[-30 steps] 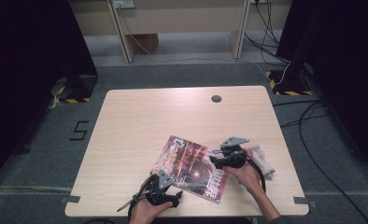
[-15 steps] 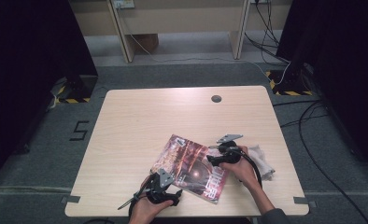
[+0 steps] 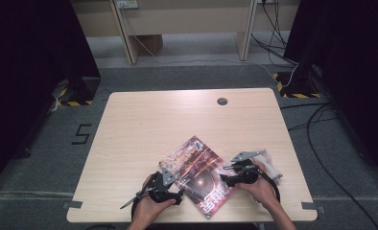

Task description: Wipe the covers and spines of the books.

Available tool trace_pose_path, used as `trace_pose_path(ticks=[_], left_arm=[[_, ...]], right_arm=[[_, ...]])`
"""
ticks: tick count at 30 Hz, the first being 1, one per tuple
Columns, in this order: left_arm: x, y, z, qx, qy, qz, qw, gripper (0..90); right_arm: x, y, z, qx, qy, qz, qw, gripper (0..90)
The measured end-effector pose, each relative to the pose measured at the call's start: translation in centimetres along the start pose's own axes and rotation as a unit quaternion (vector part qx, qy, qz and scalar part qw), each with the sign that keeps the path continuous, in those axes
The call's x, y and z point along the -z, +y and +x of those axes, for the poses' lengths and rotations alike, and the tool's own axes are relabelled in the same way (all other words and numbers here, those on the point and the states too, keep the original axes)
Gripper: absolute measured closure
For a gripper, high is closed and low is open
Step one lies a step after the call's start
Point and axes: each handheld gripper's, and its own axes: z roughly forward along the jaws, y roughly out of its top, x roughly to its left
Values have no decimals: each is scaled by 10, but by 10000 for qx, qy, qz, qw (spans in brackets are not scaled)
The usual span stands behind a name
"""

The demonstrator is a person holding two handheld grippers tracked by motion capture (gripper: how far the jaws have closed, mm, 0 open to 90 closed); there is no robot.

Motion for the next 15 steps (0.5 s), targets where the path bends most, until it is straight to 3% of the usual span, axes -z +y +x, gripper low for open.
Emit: trace_pose_path(ticks=[7, 15], left_arm=[[-2, 2, 6, -61, 232, -13, 9997, 189], [-4, 4, 11, 8, 297, -38, 9996, 197]], right_arm=[[15, -19, 16, -60, 75, 20, 10000, 325], [26, -34, 28, -106, 140, -13, 9998, 366]])
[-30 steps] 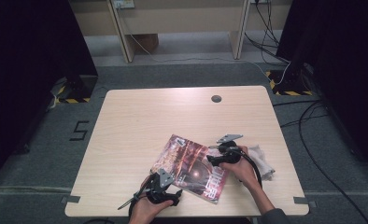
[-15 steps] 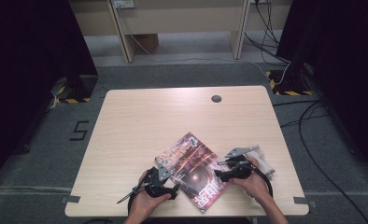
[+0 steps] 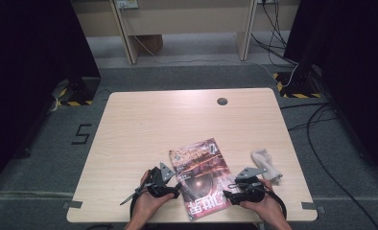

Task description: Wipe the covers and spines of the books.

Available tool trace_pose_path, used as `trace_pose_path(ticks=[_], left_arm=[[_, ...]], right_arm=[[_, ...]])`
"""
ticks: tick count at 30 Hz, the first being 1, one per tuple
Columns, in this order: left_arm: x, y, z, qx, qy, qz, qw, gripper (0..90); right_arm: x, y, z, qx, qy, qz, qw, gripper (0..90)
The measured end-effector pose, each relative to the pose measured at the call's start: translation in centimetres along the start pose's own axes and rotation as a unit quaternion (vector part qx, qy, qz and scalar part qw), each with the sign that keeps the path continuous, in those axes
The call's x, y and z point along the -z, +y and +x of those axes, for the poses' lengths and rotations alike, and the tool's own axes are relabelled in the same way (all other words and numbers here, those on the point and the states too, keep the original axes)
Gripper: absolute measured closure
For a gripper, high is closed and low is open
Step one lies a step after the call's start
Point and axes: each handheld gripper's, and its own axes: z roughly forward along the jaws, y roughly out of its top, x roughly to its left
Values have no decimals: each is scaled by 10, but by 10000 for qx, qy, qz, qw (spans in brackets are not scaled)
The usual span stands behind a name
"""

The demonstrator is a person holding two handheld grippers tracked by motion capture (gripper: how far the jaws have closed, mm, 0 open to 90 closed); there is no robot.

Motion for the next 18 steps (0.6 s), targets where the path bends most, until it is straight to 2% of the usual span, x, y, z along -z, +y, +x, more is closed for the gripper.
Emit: trace_pose_path(ticks=[3, 6, 11, 18], left_arm=[[2, -2, -2, -20, -58, -19, 10000, 214], [7, -4, -6, -78, -194, -3, 9998, 213], [14, -10, -17, -212, -349, 24, 9992, 214], [14, -11, -17, -162, -389, 36, 9991, 205]], right_arm=[[1, 1, -4, -87, -1, -79, 9999, 424], [0, 5, -12, -282, -75, -257, 9992, 440], [-9, 16, -24, -492, 55, -490, 9976, 451], [-25, 37, -31, -537, 35, -557, 9970, 469]])
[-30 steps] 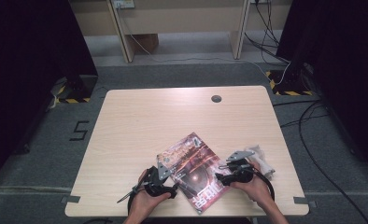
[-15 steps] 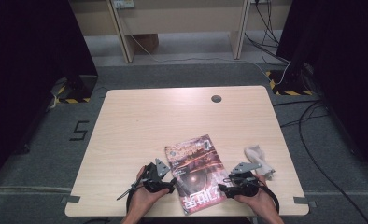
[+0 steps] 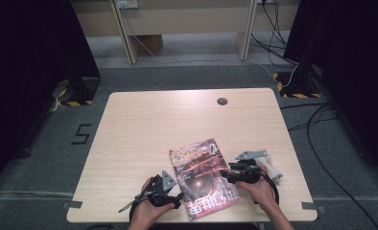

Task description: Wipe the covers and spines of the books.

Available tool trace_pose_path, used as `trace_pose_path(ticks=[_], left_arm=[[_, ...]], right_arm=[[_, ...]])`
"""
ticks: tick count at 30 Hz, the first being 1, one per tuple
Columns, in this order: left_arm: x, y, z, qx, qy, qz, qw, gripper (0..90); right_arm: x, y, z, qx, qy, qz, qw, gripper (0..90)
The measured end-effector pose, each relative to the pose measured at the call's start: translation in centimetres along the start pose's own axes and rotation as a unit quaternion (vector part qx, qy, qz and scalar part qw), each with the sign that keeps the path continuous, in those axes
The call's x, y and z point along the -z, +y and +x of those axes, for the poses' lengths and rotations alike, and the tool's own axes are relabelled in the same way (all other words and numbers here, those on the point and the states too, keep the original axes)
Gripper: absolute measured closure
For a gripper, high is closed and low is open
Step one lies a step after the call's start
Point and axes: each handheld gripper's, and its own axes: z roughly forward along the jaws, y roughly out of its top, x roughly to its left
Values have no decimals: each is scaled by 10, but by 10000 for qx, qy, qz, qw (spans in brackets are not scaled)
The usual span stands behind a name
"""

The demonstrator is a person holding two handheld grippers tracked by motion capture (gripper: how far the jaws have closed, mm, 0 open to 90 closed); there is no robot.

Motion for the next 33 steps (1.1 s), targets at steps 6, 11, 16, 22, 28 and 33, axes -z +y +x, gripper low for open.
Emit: trace_pose_path(ticks=[6, 11, 16, 22, 28, 33], left_arm=[[-1, 0, 1, 22, 17, -17, 10000, 197], [-3, 0, 2, 62, 18, -31, 10000, 178], [-3, 0, 1, 84, 38, -53, 9999, 180], [-3, -1, 0, 123, 93, -97, 9998, 170], [-3, -2, 0, 129, 109, -103, 9998, 169], [-2, -2, 0, 142, 107, -102, 9998, 170]], right_arm=[[-18, 9, 1, 44, -169, 112, 9998, 470], [-21, 10, -2, -194, -116, 55, 9997, 471], [-22, 9, -3, -470, -57, -74, 9989, 456], [-18, 5, -4, -972, 24, -147, 9952, 445], [-10, 3, -3, -1288, 190, -243, 9912, 447], [2, 5, 1, -1120, 325, -285, 9928, 496]])
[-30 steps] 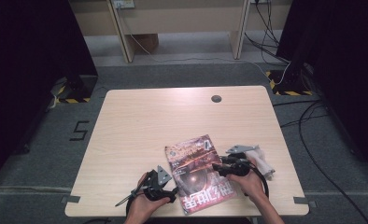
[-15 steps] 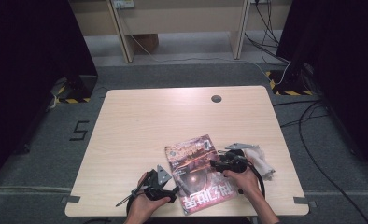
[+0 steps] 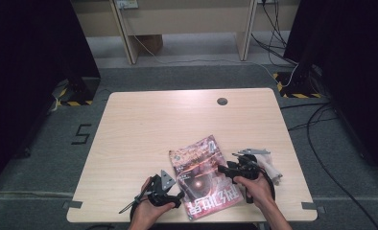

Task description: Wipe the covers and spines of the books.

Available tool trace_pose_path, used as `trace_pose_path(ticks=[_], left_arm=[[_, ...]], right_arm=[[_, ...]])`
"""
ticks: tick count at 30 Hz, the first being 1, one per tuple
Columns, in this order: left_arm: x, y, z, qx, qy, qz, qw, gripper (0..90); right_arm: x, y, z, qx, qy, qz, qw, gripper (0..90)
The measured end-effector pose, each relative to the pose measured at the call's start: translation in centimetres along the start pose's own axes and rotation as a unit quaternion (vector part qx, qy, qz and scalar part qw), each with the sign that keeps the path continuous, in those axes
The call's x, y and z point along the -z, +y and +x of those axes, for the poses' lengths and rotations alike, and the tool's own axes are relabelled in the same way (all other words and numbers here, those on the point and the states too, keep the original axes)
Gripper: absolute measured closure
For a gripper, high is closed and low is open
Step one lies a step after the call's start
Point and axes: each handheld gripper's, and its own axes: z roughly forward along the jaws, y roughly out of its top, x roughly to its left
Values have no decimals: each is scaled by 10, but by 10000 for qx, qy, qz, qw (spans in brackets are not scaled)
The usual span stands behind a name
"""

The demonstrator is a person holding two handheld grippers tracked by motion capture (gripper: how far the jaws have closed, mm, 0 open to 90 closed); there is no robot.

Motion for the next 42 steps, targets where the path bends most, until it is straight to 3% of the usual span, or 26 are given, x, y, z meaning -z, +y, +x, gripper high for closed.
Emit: trace_pose_path(ticks=[5, 8, 10, 12, 15, 18, 20, 23, 28, 35, 42], left_arm=[[0, 0, 0, -2, 9, -7, 10000, 172], [1, 0, 0, -19, 10, -1, 10000, 173], [1, 0, 0, -21, 14, 1, 10000, 174], [1, -1, -1, -22, 16, -21, 10000, 180], [1, -1, -1, -55, 26, -26, 10000, 185], [1, -1, -1, -47, 15, -36, 10000, 188], [1, 0, 0, -86, -29, 0, 10000, 193], [3, 1, 1, -174, -29, -5, 9998, 196], [5, 7, 8, 12, 45, -283, 9996, 216], [5, 14, 15, 114, 11, -422, 9990, 214], [0, 22, 16, 130, -32, -539, 9985, 203]], right_arm=[[2, -1, 1, 160, -2, 92, 9998, 516], [6, -1, 3, 169, 173, 106, 9997, 579], [4, -4, 9, 240, 432, 240, 9985, 609], [3, -3, 18, 564, 275, 267, 9977, 616], [6, 3, 27, 1088, 108, 421, 9931, 636], [5, 1, 30, 1466, -70, 498, 9879, 657], [4, 1, 28, 1626, -184, 537, 9851, 696], [6, 1, 26, 1795, -44, 510, 9824, 741], [8, 6, 30, 2205, -133, 580, 9736, 746], [15, 13, 26, 2562, -175, 589, 9647, 773], [26, 16, 23, 2652, -6, 575, 9625, 790]])
